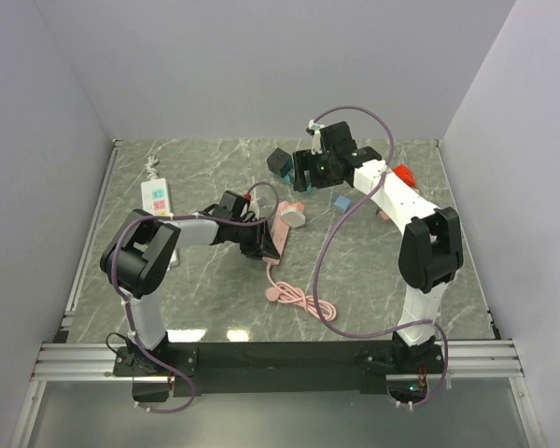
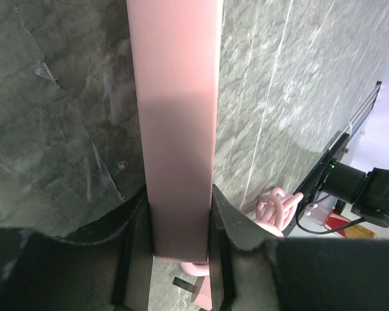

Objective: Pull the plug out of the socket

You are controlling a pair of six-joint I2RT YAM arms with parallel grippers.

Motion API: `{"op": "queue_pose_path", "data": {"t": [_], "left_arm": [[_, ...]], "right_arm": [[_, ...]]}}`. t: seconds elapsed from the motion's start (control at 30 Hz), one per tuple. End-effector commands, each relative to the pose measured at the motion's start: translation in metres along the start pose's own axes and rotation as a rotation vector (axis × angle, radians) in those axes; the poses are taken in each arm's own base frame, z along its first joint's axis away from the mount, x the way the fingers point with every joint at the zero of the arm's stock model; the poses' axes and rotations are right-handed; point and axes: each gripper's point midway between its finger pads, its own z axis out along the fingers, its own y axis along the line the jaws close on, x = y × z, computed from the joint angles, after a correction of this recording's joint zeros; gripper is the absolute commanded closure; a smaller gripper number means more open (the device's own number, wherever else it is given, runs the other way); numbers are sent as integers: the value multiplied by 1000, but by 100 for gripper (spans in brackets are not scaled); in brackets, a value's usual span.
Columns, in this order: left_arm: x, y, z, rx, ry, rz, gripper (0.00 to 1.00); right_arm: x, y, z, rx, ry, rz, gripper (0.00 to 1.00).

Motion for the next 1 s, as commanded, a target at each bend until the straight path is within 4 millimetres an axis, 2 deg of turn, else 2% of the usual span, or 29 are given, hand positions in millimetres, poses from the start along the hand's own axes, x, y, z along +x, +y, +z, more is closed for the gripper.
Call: {"op": "queue_pose_path", "data": {"t": [0.0, 0.17, 0.3, 0.6, 0.7, 0.8, 0.83, 0.97], "left_arm": [[20, 5, 3, -41, 82, -21, 99], [19, 1, 1, -30, 78, -21, 99], [20, 2, 2, -32, 81, -22, 99], [15, -2, 2, -26, 78, -17, 99], [15, -2, 1, -29, 76, -16, 99], [16, -1, 2, -27, 78, -23, 99], [16, -2, 2, -26, 78, -21, 99], [15, -1, 2, -24, 74, -23, 99]], "right_arm": [[-10, 14, 5, -78, -7, -104, 14], [18, 25, 19, -146, 77, -166, 15], [44, 31, 34, -128, 150, -223, 16], [63, 35, 55, -124, 197, -229, 20], [67, 36, 59, -123, 211, -224, 25], [74, 38, 59, -124, 235, -209, 38], [77, 39, 59, -130, 242, -205, 46], [88, 43, 61, -146, 274, -189, 62]]}}
